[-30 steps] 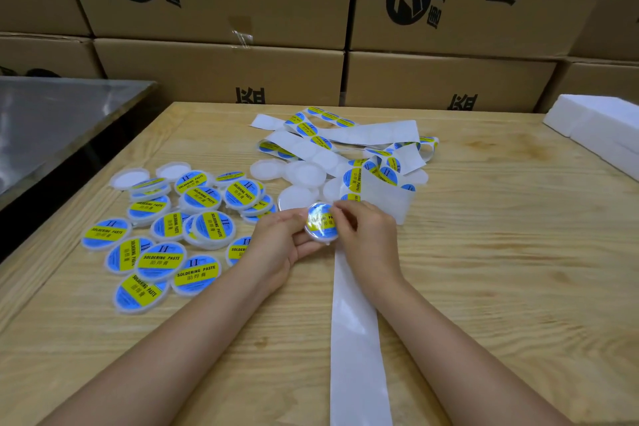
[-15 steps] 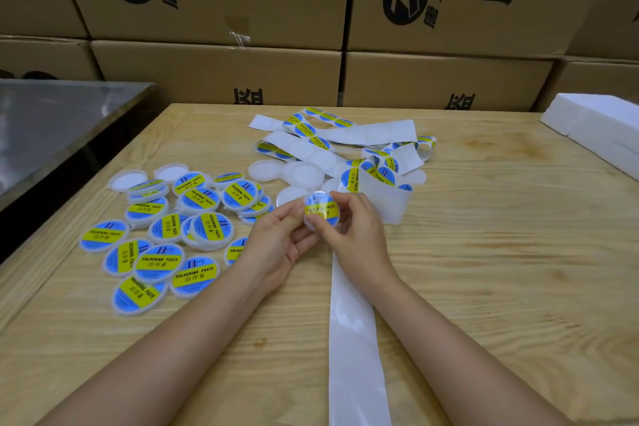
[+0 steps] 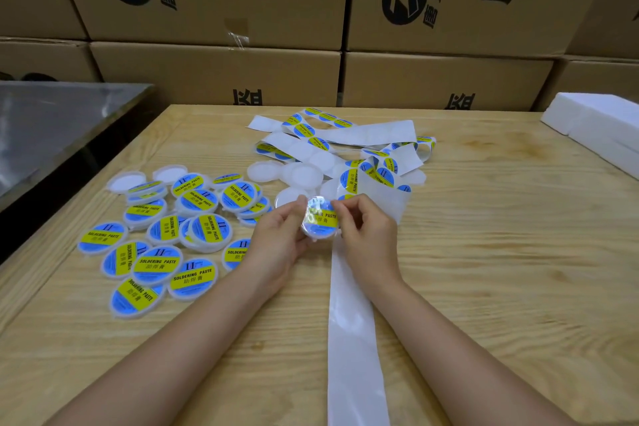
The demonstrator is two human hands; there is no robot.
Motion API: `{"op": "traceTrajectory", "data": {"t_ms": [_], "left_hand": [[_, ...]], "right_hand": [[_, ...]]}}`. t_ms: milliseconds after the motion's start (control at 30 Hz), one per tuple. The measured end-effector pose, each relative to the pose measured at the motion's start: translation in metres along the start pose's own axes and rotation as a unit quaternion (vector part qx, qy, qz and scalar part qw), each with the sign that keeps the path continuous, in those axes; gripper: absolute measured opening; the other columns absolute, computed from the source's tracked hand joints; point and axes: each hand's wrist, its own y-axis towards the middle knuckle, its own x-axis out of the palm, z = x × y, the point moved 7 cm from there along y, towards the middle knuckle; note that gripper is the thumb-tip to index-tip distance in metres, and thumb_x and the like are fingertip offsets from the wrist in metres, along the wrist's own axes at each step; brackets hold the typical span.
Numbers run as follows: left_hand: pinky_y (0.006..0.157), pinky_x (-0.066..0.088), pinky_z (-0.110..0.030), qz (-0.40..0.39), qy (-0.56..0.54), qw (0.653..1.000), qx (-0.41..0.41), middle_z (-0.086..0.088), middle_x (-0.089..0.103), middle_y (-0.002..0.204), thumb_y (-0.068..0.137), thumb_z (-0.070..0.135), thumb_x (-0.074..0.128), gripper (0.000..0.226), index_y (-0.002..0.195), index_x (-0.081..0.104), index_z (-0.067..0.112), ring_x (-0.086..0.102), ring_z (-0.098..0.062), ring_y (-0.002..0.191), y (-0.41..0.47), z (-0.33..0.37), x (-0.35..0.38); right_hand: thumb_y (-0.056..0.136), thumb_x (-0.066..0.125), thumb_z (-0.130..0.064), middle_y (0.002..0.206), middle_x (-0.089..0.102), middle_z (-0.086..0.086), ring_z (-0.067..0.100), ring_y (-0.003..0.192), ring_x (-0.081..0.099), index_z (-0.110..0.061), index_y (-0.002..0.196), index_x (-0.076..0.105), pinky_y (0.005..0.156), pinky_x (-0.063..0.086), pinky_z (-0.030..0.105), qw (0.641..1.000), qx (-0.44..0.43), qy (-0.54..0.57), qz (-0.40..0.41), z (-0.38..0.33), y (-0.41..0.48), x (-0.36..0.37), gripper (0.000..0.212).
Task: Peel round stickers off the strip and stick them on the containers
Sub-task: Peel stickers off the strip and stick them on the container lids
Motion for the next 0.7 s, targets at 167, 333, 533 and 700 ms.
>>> {"op": "traceTrajectory", "data": {"t_ms": [167, 333, 533, 700], "left_hand": [[0.078, 0.052, -0.033, 0.048, 0.056, 0.997, 0.029, -0.009, 0.070, 0.092, 0.095, 0.014, 0.049, 0.019, 0.103, 0.066, 0.010, 0.065, -0.018, 0.084, -0.001, 0.004, -0.007], [0.075, 0.048, -0.017, 0.163, 0.185, 0.954, 0.169, 0.000, 0.067, 0.094, 0.097, 0.015, 0.048, 0.017, 0.104, 0.063, 0.013, 0.062, -0.007, 0.084, -0.004, 0.033, -0.024], [0.087, 0.038, -0.026, 0.236, 0.447, 0.799, 0.327, -0.009, 0.059, 0.106, 0.095, 0.002, 0.043, 0.027, 0.114, 0.062, 0.007, 0.054, -0.021, 0.097, -0.015, 0.068, -0.036], [0.088, 0.024, -0.037, 0.295, 0.576, 0.729, 0.225, -0.007, 0.052, 0.120, 0.082, -0.005, 0.045, 0.046, 0.119, 0.059, 0.018, 0.052, -0.025, 0.102, -0.002, 0.064, -0.062]], "right_hand": [[0.084, 0.068, -0.013, 0.070, 0.061, 0.004, 0.012, 0.065, 0.055, -0.011, 0.091, 0.066, 0.065, 0.046, 0.025, 0.999, -0.024, -0.033, -0.024, -0.002, -0.001, 0.006, 0.007], [0.074, 0.077, -0.028, 0.081, 0.056, -0.006, 0.005, 0.070, 0.048, -0.020, 0.132, 0.049, 0.067, 0.041, 0.018, 0.990, -0.072, -0.088, -0.084, -0.010, -0.008, 0.020, 0.064], [0.089, 0.061, -0.016, 0.098, 0.065, 0.005, 0.025, 0.095, 0.057, -0.009, 0.111, 0.065, 0.083, 0.043, 0.033, 0.979, -0.060, -0.193, 0.012, -0.003, 0.004, -0.005, 0.024], [0.091, 0.051, -0.009, 0.114, 0.064, 0.007, 0.027, 0.108, 0.055, -0.008, 0.115, 0.062, 0.086, 0.043, 0.035, 0.968, -0.002, -0.252, -0.022, 0.015, 0.012, -0.009, 0.026]]}}
